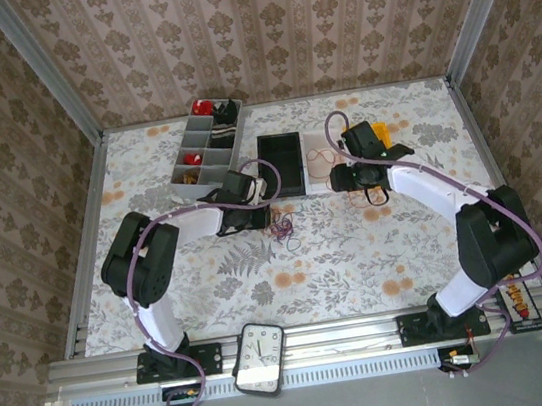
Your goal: Untangle the cables
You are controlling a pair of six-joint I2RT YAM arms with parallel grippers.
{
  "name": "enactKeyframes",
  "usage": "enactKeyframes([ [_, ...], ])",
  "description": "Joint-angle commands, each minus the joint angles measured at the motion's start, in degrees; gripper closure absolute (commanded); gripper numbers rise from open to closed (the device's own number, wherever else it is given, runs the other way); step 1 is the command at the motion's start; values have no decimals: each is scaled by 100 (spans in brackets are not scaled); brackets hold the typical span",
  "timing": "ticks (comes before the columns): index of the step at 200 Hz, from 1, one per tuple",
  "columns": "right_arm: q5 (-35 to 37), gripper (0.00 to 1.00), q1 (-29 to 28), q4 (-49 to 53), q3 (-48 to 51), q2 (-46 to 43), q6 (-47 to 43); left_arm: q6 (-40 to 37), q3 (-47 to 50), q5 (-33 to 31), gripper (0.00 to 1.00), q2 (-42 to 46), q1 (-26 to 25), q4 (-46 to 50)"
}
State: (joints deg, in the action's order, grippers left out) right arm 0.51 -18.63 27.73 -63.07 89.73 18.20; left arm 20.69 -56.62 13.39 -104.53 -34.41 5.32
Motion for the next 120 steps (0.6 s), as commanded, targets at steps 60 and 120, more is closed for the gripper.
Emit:
enactKeyframes([
  [60, 657, 51, -5, 139, 75, 937, 187, -101, -40, 6, 100, -175, -8, 179],
  [120, 766, 54, -191, -75, -209, 1621, -19, -91, 5, -64, 100, -120, -11, 197],
])
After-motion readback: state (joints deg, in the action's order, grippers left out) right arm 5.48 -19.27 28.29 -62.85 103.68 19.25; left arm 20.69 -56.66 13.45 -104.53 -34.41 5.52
